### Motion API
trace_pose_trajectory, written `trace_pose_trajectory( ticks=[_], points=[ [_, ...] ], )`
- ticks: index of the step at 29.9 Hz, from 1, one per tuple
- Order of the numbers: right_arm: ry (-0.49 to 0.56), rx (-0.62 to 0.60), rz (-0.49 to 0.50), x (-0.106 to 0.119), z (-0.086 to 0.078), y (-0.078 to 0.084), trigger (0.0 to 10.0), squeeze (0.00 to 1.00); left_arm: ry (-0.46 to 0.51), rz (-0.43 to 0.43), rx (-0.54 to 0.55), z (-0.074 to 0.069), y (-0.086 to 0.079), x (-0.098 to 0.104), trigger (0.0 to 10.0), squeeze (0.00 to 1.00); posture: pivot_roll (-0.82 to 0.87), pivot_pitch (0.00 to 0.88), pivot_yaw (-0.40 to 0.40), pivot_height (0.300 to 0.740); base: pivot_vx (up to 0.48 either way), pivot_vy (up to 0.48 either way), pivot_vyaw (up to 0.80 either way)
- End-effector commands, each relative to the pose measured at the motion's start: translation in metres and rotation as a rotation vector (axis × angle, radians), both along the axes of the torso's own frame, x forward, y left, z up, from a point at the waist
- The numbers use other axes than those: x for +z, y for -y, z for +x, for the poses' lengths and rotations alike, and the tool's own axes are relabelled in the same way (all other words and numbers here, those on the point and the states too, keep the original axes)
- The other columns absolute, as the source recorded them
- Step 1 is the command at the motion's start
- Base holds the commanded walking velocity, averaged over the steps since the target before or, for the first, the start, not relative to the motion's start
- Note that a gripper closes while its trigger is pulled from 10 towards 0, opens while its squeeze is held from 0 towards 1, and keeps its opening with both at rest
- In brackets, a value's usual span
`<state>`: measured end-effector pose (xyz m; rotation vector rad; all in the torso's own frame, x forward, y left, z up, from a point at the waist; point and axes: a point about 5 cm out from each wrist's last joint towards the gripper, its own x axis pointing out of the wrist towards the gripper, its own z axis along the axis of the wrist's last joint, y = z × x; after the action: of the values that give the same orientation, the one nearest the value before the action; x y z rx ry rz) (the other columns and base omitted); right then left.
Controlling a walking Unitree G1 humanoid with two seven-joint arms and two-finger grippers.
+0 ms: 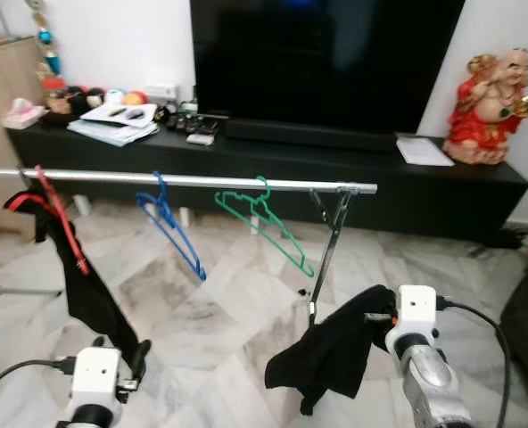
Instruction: Hang hanger
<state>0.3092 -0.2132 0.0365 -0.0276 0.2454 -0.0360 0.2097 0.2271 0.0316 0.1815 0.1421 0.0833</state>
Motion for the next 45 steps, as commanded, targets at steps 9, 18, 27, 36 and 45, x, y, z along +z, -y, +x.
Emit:
trace_pose_trajectory(
  ticks=[9,18,27,36,45],
  points=[
    [0.029,0.041,0.001,0.010,0.010,-0.003,10.0,0.00,0.009,-0.008,0.035,0.007,-0.002,0.006,10.0,0.00,0.15,0.000,-0.048,0.740,0.000,-0.072,0.00],
    [0.021,0.092,-0.010,0.011,0.012,-0.010,10.0,0.00,0.008,0.014,0.019,0.002,-0.005,0.013,10.0,0.00,0.15,0.000,-0.061,0.740,0.000,0.000,0.00],
    [0.010,0.111,-0.022,0.010,0.012,-0.009,10.0,0.00,0.002,0.085,0.004,0.000,-0.025,0.022,10.0,0.00,0.15,0.000,-0.064,0.740,0.000,0.000,0.00],
    [0.010,0.119,-0.028,0.009,0.011,-0.009,10.0,0.00,0.032,0.041,0.033,0.010,-0.014,0.026,10.0,0.00,0.16,0.000,-0.068,0.740,0.084,0.000,0.00],
    [0.010,0.100,-0.017,0.007,0.011,-0.013,10.0,0.00,0.035,0.044,0.037,0.012,-0.020,0.030,10.0,0.00,0.17,0.000,-0.019,0.740,0.261,0.000,0.00]
  ],
)
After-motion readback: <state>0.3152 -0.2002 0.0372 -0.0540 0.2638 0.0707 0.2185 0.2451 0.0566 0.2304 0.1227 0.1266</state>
